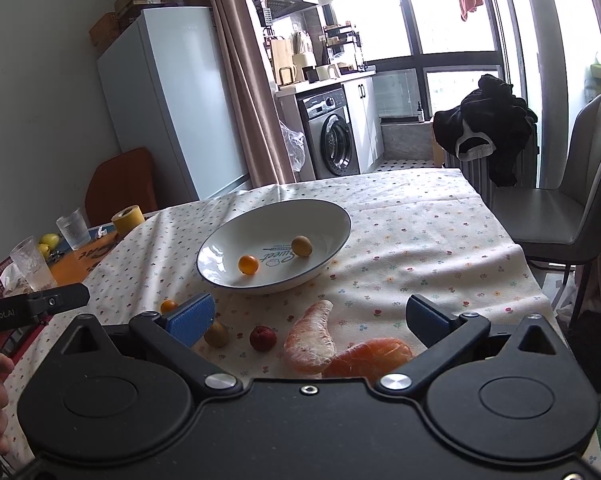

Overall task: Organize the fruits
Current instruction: 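Pull both open grippers back from the bowl toward the remaining fruit, then grasp the large orange with the left gripper while the right grasps the pink pomelo segment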

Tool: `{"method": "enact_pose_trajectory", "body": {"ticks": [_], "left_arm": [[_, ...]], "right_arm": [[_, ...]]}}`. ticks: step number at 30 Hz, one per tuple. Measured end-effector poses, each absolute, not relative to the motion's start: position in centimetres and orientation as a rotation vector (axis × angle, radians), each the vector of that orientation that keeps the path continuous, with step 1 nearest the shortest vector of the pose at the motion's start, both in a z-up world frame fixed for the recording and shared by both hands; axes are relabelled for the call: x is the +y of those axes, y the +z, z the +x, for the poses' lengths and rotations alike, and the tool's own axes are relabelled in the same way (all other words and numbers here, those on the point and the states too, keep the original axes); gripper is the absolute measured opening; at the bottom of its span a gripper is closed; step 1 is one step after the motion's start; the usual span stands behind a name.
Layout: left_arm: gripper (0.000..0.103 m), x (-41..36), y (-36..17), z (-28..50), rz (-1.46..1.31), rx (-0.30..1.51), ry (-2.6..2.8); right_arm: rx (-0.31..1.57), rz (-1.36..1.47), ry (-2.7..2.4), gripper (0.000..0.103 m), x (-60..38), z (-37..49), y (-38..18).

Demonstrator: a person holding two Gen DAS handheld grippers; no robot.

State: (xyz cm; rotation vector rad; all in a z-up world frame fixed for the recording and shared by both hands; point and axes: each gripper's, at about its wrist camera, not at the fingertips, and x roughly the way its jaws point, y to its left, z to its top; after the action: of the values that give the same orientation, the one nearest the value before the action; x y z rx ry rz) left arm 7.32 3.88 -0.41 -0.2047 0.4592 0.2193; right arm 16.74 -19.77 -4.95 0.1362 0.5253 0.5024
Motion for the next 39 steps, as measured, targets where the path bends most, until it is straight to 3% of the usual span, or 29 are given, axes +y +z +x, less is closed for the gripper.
{"method": "enact_pose_trajectory", "body": {"ticks": [25, 30, 39], "left_arm": [[0.089, 4.2, -1.6, 6.5, -0.193, 0.491, 0.193], [0.079, 4.4, -2.5, 7.1, -0.206, 0.515, 0.185], [0.062, 5.1, -4.7, 8.6, -0.246, 0.56, 0.161]], "right_arm": [[0.563, 0.113, 0.53, 0.103, -21.7, 16.0, -6.0], [0.567, 0.095, 0.542, 0.101, -21.3, 16.2, -6.4], [0.614, 0.091, 0.588, 0.08, -20.0, 17.4, -7.7]]}}
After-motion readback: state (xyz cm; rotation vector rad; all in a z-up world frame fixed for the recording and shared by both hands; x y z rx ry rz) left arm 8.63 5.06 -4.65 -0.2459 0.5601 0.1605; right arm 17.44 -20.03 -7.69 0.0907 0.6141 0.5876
